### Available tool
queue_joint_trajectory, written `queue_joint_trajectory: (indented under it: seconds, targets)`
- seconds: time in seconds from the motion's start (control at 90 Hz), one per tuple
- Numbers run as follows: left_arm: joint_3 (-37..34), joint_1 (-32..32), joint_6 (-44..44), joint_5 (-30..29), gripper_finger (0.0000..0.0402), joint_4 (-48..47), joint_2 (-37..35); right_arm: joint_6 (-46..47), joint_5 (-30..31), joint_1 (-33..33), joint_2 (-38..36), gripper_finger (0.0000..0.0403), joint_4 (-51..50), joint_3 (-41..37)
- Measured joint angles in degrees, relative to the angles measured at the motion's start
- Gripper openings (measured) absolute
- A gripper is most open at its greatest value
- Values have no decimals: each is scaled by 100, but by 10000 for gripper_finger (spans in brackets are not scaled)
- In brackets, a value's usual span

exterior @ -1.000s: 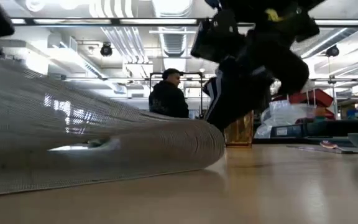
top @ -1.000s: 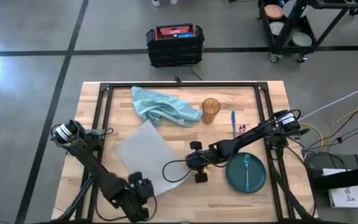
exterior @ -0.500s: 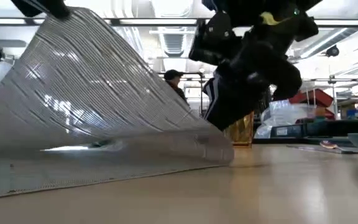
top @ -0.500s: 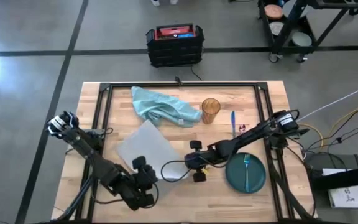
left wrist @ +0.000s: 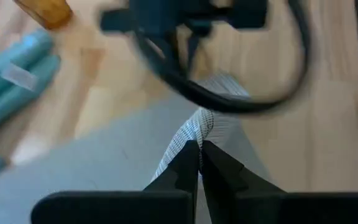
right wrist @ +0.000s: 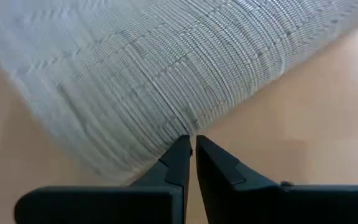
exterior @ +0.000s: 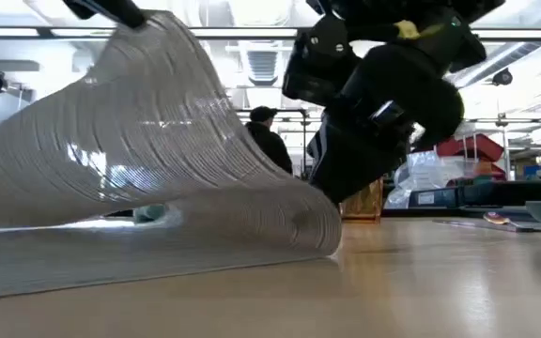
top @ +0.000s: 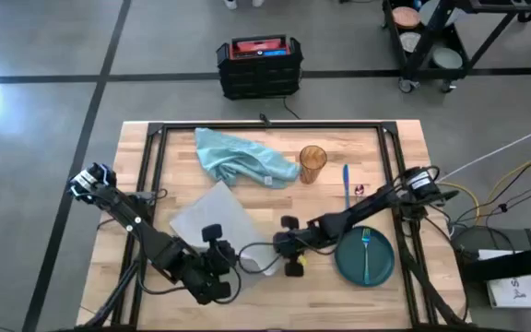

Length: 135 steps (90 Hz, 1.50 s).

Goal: Set table place
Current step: Prepare the gray table mat

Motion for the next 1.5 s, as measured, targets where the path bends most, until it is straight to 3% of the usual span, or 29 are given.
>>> queue_joint_trajectory:
  seconds: [0.233, 0.367, 0.578, 0.8, 0.944, 1.111, 1.378, 1.5]
  targets:
    - [5, 127, 451, -175, 0, 197, -1, 215, -42, 231, 613, 14, 360, 583]
    - [5, 268, 844, -215, 0, 395, -1, -454, -24, 237, 535, 14, -835, 1077]
    - [7, 421, 911, -200, 0, 415, -1, -961, 667, 221, -375, 14, -3084, 1420]
    - [7, 520, 951, -173, 0, 453, -1, -417, 1165, 365, -1816, 14, -3813, 1072]
    - [7, 562, 1188, -174, 0, 612, -1, 52, 1517, 573, -2662, 14, -3694, 609]
    - [7, 582, 1362, -174, 0, 829, -3, 583, 1515, 739, -3269, 14, -2901, -222]
    - [7, 617, 1376, -176, 0, 890, -5, 966, 1470, 825, -3225, 16, -1058, -1167]
    - [7, 637, 1380, -176, 0, 964, -5, 972, 1468, 851, -3108, 41, -677, -1191]
